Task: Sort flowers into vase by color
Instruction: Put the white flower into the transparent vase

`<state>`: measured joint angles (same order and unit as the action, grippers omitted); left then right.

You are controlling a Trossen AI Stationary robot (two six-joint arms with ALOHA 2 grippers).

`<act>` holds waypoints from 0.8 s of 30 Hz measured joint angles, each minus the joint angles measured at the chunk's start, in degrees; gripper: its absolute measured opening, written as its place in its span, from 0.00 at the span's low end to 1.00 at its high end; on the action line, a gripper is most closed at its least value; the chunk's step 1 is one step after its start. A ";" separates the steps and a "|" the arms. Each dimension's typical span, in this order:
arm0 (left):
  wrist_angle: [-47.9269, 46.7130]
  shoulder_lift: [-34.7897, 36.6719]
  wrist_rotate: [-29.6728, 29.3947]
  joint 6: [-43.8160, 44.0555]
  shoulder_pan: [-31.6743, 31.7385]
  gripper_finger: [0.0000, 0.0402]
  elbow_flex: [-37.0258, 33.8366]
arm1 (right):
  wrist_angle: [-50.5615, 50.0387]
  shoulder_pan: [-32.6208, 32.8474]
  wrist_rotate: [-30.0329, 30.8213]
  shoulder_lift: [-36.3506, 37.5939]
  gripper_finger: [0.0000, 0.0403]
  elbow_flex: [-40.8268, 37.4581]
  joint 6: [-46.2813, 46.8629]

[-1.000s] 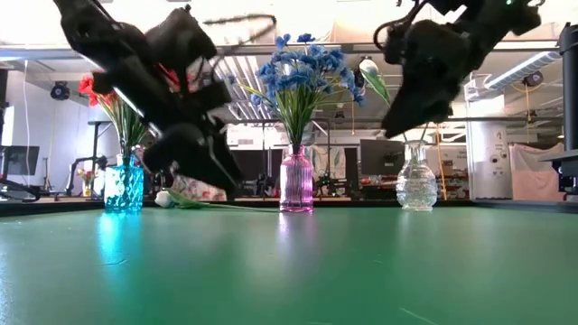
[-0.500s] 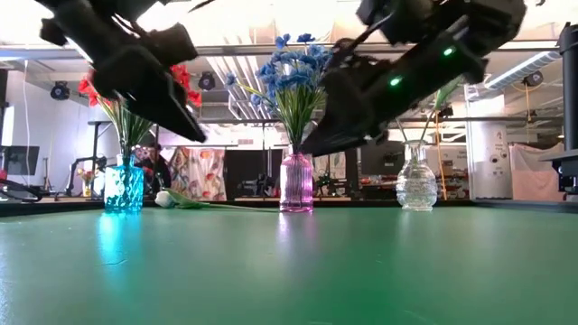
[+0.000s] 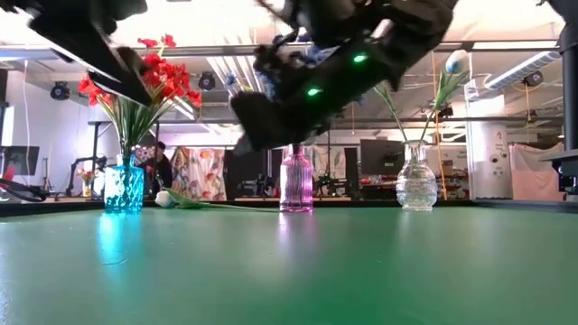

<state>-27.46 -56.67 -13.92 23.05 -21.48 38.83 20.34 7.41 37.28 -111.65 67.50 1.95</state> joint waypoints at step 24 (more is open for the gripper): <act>-7.31 13.18 -0.62 0.07 -5.92 0.68 0.94 | -5.05 -7.19 6.33 -17.14 0.44 22.34 -9.49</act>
<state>-34.77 -43.49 -14.55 23.12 -27.40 39.77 15.29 0.22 43.62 -128.79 89.84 -7.53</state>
